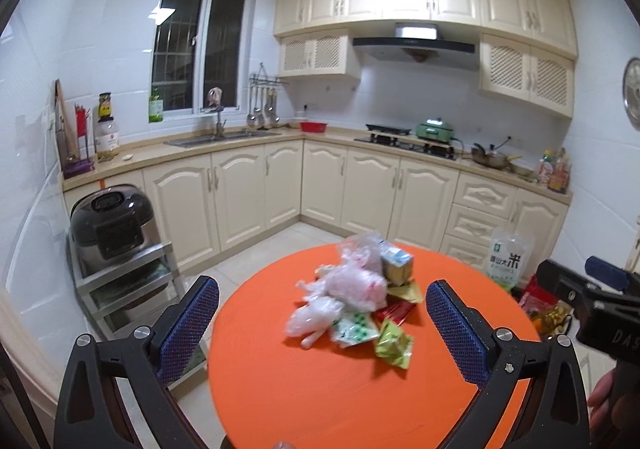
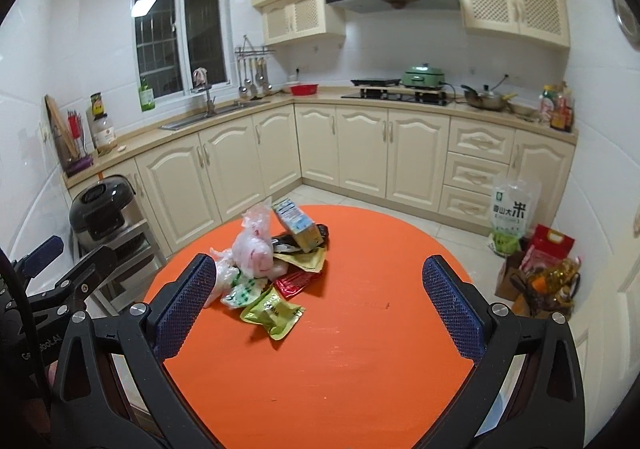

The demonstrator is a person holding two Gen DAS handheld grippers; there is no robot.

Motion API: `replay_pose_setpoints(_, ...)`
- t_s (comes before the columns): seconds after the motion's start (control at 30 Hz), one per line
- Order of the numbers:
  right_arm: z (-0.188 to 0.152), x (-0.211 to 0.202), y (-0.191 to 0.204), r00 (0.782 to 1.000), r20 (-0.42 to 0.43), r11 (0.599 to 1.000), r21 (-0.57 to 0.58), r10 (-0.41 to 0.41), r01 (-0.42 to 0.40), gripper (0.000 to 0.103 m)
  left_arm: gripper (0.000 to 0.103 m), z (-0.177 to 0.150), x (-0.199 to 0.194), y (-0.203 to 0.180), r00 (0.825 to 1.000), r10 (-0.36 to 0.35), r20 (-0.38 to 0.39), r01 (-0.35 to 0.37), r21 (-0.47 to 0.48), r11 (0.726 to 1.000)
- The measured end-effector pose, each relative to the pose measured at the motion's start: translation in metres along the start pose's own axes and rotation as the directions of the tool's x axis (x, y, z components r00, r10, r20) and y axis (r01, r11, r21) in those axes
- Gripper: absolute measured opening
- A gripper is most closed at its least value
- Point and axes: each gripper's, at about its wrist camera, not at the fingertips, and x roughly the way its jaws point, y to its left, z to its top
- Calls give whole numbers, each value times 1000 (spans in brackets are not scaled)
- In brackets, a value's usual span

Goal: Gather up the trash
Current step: 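Move both tools back to the orange table, then grasp the green snack wrapper with the right tool while the left tool grasps a white plastic bag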

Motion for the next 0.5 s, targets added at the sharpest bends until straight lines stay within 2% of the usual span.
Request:
replay_pose_setpoints(0.13,-4,14,6,999,-34,1000,-15,3,-3,103,102,-4,7,1,999,16,-38,-17,-16,1000)
replay_pose_setpoints(0.3,-17,46,15,992,-124,998,-52,12,-18,103,102,23,35,9,994,22,-103,-26,-37,999)
replay_pose_setpoints(0.4,-34,77,22,977,-212,997,-64,32,-47,103,102,38,58,11,989,23,-148,-30,-43,999)
replay_pose_setpoints(0.5,-45,98,28,964,-263,995,-73,44,-66,103,102,48,83,13,981,18,-194,-28,-44,999)
